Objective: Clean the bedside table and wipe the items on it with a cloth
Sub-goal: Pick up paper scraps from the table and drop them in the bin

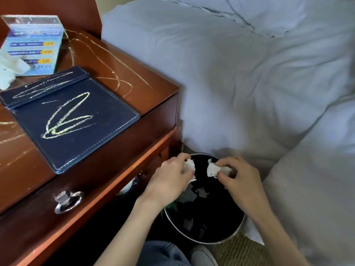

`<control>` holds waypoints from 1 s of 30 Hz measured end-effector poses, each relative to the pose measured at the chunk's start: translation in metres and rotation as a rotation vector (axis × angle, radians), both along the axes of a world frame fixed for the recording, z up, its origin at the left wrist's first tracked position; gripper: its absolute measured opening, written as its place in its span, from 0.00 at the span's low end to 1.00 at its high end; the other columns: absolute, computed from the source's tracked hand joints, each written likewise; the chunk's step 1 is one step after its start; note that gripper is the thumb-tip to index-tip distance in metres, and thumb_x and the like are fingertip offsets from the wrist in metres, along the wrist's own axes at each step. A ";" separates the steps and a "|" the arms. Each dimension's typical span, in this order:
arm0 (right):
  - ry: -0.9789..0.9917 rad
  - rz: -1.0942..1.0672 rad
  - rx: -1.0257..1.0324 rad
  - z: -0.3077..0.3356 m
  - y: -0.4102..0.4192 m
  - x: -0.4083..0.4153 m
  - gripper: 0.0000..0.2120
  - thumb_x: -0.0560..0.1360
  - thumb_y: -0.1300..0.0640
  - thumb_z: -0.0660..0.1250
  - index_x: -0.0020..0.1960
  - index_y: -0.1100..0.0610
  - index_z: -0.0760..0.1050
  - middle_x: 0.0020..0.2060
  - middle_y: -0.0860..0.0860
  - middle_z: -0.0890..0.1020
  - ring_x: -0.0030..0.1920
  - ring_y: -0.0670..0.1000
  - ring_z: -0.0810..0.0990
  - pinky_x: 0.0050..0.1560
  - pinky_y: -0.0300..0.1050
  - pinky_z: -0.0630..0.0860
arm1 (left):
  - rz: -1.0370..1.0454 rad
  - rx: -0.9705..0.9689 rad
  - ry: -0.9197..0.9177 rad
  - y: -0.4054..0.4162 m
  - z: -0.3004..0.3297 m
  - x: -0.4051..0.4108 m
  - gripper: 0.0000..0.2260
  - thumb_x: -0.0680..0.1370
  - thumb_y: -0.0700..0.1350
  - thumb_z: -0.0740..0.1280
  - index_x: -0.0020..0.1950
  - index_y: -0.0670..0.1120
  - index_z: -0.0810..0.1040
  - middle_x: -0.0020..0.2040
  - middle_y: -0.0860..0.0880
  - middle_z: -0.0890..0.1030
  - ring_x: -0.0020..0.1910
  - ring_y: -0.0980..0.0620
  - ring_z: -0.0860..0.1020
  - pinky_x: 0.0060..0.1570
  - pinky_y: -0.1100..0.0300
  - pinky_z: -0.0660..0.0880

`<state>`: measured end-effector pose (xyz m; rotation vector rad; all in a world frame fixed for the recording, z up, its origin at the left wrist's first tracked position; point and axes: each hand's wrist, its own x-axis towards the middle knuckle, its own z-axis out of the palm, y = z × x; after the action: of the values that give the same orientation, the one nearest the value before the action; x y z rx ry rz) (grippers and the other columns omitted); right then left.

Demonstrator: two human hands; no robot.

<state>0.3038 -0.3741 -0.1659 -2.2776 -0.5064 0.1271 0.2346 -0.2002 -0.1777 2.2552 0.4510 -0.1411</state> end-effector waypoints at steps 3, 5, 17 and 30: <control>0.030 0.019 -0.051 -0.002 -0.004 0.000 0.10 0.70 0.58 0.72 0.49 0.48 0.79 0.44 0.40 0.79 0.38 0.40 0.76 0.42 0.40 0.73 | -0.007 -0.042 0.032 0.005 -0.001 -0.001 0.17 0.78 0.56 0.62 0.66 0.63 0.66 0.56 0.57 0.77 0.45 0.53 0.80 0.52 0.50 0.77; 0.031 0.023 -0.057 -0.002 -0.005 0.001 0.10 0.70 0.59 0.73 0.50 0.49 0.80 0.42 0.40 0.79 0.38 0.40 0.76 0.41 0.39 0.73 | 0.010 -0.035 0.014 0.007 0.001 -0.003 0.16 0.79 0.54 0.62 0.66 0.62 0.67 0.54 0.59 0.77 0.48 0.51 0.79 0.52 0.48 0.77; 0.032 0.079 0.219 0.034 0.025 0.011 0.12 0.70 0.65 0.70 0.36 0.48 0.80 0.29 0.40 0.81 0.32 0.39 0.78 0.36 0.28 0.68 | 0.079 0.138 -0.283 0.014 0.082 -0.036 0.05 0.80 0.47 0.59 0.47 0.55 0.73 0.37 0.52 0.79 0.36 0.48 0.79 0.41 0.46 0.78; -0.024 0.451 0.618 0.127 0.116 0.003 0.15 0.73 0.65 0.68 0.37 0.45 0.81 0.33 0.44 0.84 0.33 0.43 0.82 0.35 0.32 0.75 | 0.284 0.433 -0.479 0.062 0.176 -0.083 0.06 0.80 0.49 0.59 0.47 0.54 0.75 0.37 0.51 0.80 0.37 0.47 0.78 0.42 0.47 0.77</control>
<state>0.3070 -0.2577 -0.0387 -1.5419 -0.9242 0.1422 0.1520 -0.1384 -0.0021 2.4980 0.5709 0.6884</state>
